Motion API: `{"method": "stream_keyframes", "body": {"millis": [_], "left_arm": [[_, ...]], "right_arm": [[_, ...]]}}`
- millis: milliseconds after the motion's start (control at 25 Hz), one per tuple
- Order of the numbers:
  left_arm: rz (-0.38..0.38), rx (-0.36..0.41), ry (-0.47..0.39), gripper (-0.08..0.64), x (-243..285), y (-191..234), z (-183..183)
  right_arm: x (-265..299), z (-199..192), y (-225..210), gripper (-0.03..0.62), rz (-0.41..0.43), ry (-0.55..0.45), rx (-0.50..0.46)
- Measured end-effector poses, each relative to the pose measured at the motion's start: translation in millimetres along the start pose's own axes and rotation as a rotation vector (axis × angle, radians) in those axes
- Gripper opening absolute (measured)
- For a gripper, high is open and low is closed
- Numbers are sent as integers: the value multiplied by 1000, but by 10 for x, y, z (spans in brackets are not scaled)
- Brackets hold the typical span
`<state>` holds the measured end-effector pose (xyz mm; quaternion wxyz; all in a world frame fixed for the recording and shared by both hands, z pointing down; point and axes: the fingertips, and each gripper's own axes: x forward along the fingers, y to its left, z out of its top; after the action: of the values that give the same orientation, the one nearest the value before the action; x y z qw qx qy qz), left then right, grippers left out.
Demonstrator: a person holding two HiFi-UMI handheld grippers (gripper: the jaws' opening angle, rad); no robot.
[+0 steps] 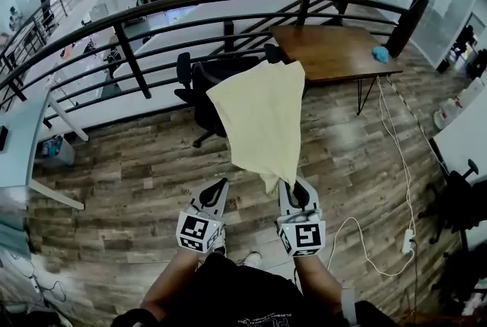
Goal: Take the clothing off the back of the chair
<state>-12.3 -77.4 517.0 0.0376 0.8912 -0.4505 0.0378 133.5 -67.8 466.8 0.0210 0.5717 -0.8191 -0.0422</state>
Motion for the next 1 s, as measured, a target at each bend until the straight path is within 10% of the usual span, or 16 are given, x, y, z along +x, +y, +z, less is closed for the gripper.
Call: {"method": "stream_keyframes", "body": {"millis": [1000], "left_arm": [[8, 4, 7, 9, -116, -112, -18]], "right_arm": [[-112, -200, 11, 54, 0, 52, 13]]}}
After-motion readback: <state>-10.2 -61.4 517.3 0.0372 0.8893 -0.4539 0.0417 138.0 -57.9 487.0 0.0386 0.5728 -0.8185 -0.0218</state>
